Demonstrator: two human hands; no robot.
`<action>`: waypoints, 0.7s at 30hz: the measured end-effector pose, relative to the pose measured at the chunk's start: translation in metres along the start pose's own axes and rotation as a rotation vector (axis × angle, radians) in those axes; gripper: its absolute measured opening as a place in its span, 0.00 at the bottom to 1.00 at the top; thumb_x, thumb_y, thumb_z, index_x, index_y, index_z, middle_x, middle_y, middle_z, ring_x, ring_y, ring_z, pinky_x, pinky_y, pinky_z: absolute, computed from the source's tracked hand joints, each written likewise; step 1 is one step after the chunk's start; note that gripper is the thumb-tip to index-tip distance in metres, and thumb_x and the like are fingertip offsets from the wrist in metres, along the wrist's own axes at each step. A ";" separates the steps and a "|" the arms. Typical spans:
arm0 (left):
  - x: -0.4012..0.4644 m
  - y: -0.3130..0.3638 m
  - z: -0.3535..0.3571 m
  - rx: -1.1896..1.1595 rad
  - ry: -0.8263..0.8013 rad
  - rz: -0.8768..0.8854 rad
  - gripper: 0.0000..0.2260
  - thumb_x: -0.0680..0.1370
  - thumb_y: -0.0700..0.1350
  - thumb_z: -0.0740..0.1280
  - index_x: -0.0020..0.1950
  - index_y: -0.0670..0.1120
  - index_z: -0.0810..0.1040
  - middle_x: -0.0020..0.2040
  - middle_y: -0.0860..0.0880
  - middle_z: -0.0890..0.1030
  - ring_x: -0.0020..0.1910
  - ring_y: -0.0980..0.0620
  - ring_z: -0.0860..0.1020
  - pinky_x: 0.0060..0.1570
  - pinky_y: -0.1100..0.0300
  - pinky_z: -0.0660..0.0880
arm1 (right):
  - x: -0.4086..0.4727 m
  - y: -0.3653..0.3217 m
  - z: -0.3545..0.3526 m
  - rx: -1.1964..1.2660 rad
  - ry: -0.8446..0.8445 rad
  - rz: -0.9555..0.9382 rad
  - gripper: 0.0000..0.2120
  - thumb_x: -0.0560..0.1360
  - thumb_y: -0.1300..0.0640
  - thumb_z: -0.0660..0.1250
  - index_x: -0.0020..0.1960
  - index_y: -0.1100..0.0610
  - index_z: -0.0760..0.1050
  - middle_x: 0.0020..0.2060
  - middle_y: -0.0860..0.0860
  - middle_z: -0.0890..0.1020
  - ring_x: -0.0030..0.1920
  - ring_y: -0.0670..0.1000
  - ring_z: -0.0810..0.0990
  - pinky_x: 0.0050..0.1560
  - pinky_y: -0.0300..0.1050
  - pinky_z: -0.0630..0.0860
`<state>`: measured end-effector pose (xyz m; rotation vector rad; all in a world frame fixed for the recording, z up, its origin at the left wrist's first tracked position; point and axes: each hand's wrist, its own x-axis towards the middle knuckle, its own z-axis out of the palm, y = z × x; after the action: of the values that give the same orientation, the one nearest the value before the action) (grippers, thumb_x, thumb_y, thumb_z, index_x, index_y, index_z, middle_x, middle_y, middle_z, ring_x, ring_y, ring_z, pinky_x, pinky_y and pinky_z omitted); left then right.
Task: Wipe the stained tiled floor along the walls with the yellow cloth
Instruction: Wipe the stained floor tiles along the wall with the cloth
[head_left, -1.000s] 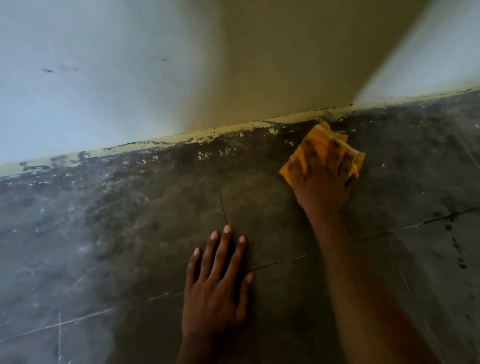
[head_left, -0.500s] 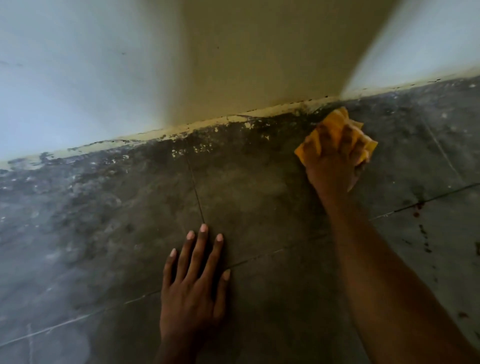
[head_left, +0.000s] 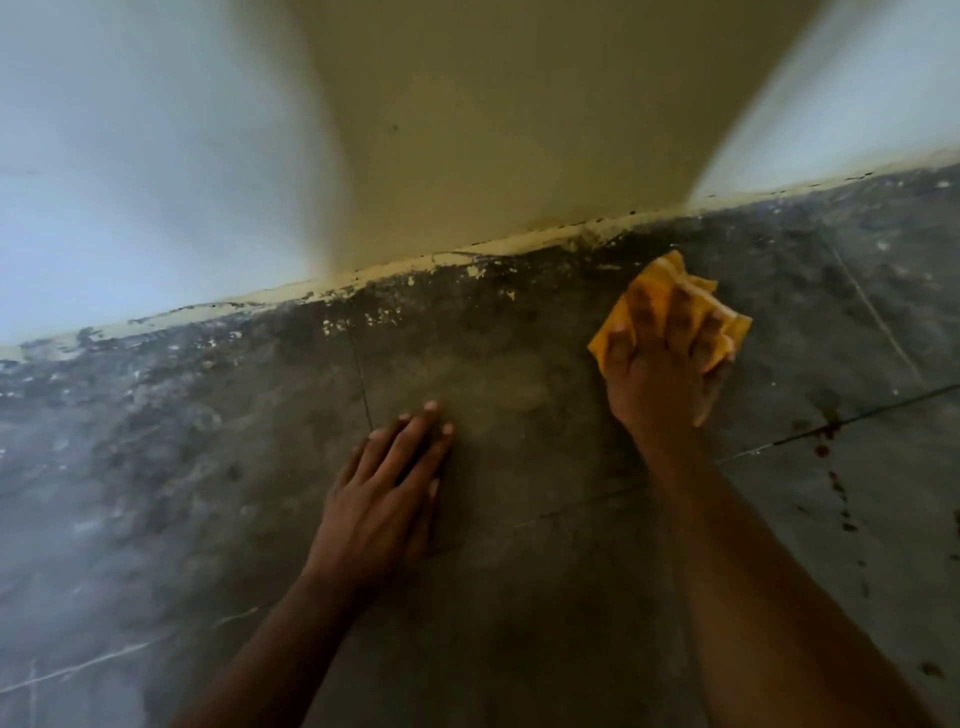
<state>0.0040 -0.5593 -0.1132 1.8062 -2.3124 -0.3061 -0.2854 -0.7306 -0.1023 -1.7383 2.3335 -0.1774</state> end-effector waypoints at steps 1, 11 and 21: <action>0.029 0.002 0.000 -0.008 -0.018 0.007 0.26 0.86 0.54 0.53 0.84 0.49 0.62 0.86 0.48 0.56 0.84 0.43 0.58 0.81 0.45 0.59 | 0.018 -0.013 -0.001 0.049 0.026 0.119 0.31 0.81 0.34 0.43 0.83 0.36 0.46 0.85 0.51 0.44 0.83 0.66 0.39 0.78 0.74 0.41; 0.121 0.047 0.024 -0.007 0.003 -0.118 0.29 0.86 0.60 0.48 0.87 0.55 0.48 0.87 0.55 0.46 0.86 0.54 0.42 0.84 0.44 0.47 | 0.023 0.033 0.002 -0.108 -0.013 -0.499 0.32 0.82 0.31 0.43 0.84 0.38 0.45 0.85 0.46 0.46 0.84 0.62 0.43 0.81 0.69 0.45; 0.122 0.049 0.024 0.005 0.012 -0.119 0.30 0.85 0.59 0.48 0.87 0.54 0.49 0.87 0.55 0.45 0.86 0.54 0.42 0.84 0.43 0.47 | 0.082 -0.051 0.006 0.065 0.003 -0.012 0.33 0.84 0.37 0.47 0.85 0.46 0.43 0.85 0.54 0.43 0.82 0.69 0.36 0.76 0.76 0.36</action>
<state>-0.0775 -0.6652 -0.1196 1.9470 -2.2037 -0.3072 -0.2588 -0.8232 -0.1054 -1.7234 2.2935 -0.2550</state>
